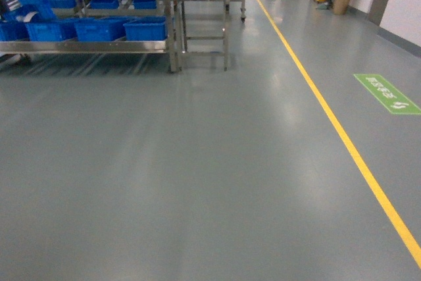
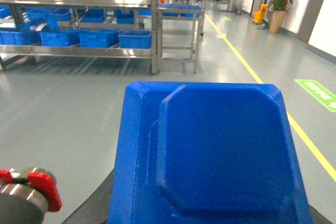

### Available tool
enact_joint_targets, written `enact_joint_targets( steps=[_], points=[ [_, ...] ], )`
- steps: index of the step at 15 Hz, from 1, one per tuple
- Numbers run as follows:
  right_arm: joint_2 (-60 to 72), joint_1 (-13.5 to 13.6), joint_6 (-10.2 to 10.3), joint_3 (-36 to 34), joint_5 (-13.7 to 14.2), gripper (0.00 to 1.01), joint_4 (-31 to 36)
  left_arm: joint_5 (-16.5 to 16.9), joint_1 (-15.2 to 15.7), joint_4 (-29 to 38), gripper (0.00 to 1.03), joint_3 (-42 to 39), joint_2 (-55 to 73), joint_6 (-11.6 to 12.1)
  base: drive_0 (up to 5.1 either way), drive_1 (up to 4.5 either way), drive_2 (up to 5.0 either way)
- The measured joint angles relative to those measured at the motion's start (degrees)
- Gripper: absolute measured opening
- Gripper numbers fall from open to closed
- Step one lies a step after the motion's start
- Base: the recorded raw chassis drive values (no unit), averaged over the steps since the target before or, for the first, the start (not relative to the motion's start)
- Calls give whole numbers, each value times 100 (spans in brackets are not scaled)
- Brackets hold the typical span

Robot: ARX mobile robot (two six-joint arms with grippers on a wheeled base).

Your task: Sort blue parts and orange caps into right shelf containers

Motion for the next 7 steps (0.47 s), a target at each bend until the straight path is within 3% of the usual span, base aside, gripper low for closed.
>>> enact_joint_targets(
  steps=[7],
  points=[
    [0, 0, 0, 0, 2, 43, -13, 0, 0, -9, 42, 0, 0, 0, 3, 436, -430]
  ],
)
